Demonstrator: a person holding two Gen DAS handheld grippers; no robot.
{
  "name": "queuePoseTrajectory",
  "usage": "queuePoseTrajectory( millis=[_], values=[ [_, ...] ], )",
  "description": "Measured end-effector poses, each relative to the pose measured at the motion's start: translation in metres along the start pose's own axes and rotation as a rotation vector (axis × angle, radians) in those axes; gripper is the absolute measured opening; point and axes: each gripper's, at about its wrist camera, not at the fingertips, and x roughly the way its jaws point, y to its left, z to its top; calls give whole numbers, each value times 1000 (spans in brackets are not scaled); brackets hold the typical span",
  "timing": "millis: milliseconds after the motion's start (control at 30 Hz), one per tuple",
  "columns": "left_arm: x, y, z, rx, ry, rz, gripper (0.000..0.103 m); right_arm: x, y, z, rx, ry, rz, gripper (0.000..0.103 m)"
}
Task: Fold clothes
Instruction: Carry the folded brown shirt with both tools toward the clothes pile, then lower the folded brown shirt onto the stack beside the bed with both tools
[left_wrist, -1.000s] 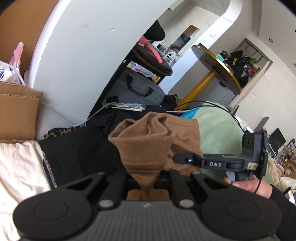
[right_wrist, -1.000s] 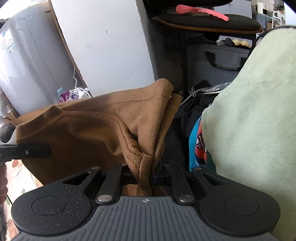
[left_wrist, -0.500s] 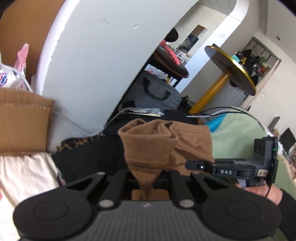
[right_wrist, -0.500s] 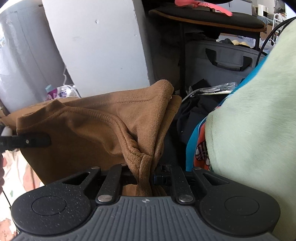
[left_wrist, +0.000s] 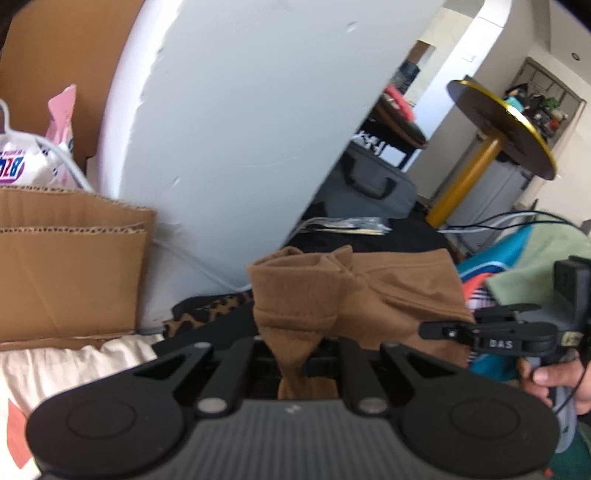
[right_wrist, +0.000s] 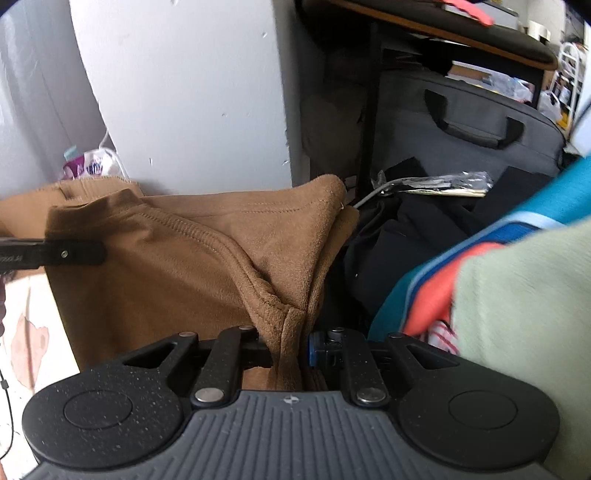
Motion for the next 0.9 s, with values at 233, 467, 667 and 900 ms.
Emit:
queuePoseTrajectory(
  millis=[233,467,667,900],
  values=[
    [27,24,-2,-33,18,66,6,41,5,9,-55,27,-28,15],
    [49,45,-3,-65,44,101,7,80,-2,18,-38,72,-57,15],
    [58,58,-6,-81,71,142,24,112,-7,20,-37,125,-91,15],
    [44,66,-11,-106,69,208,37,141,-4,28,-99,185,-157,33]
  ],
)
